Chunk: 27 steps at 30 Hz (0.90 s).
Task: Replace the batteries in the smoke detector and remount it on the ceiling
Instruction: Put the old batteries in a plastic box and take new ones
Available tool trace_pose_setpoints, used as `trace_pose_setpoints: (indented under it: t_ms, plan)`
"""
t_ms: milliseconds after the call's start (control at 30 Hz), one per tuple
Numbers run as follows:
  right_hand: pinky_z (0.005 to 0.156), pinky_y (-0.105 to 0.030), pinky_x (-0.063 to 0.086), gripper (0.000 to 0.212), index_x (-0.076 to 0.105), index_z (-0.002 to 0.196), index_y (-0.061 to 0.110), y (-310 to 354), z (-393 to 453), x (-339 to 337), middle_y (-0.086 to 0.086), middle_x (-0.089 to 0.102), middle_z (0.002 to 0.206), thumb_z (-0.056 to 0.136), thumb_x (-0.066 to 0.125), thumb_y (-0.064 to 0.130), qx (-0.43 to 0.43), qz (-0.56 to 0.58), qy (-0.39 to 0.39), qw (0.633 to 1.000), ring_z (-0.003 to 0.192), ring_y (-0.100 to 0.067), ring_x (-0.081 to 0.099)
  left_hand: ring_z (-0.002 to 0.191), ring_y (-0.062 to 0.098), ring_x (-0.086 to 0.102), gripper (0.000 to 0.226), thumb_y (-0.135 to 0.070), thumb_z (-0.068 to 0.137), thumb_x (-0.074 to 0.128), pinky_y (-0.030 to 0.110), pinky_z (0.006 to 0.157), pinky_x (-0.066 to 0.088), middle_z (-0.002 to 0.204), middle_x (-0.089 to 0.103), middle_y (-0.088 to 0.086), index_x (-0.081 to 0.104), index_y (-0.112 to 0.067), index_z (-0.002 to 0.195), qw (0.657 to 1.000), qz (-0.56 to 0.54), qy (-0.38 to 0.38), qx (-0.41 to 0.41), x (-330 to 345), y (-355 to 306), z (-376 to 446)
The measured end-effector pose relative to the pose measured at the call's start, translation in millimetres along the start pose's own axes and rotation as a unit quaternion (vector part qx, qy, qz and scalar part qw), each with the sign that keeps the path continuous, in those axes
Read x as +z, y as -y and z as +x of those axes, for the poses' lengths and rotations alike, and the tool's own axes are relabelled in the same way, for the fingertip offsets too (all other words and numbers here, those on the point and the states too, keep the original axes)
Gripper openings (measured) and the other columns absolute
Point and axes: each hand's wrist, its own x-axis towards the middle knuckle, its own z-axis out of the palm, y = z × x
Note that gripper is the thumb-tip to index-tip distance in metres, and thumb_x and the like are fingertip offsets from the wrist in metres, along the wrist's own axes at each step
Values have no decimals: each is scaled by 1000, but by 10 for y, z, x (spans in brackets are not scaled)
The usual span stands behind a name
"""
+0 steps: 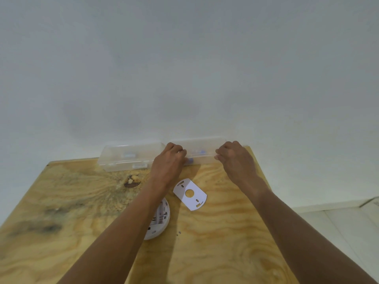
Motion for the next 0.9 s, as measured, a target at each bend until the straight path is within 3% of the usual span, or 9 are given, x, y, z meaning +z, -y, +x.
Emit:
trace_pose_setpoints:
  t_ms: [167,267,600,800,900]
  plan:
    - [77,-34,46,25,67,120,13,164,-17,-124,-2,65,120,97,59,19,31,-28,58,997,110,-24,54,136,23,42,43,-35,104,51,43,96,51,142,57,7,60,-8,135,997,-51,54,-14,-196,-43,12]
    - [81,-35,47,31,60,130,16,304,-81,-152,-2,59,128,99,56,20,49,8,68,996,117,-23,51,140,24,39,48,-37,103,51,40,105,45,149,52,6,52,-11,144,996,-76,42,-13,-296,0,-91]
    - [94,-39,48,29,66,124,18,959,-365,-215,-5,63,126,96,60,24,54,156,89,982,117,-25,57,133,25,50,48,-38,96,66,40,106,46,140,61,6,62,-14,137,982,-172,-43,-57,-551,391,-783]
    - [94,-38,49,28,68,121,18,1334,-510,-239,-4,66,122,95,63,25,46,199,104,973,113,-23,61,129,26,56,47,-32,90,75,28,102,44,134,64,7,66,-12,131,973,-195,-72,-96,-603,622,-1191]
    - [87,-31,49,26,70,118,18,1541,-480,-222,-1,69,116,94,65,25,46,215,120,968,102,-20,64,126,25,58,46,-28,87,78,28,100,41,132,66,8,68,-11,129,968,-197,-82,-129,-590,752,-1337]
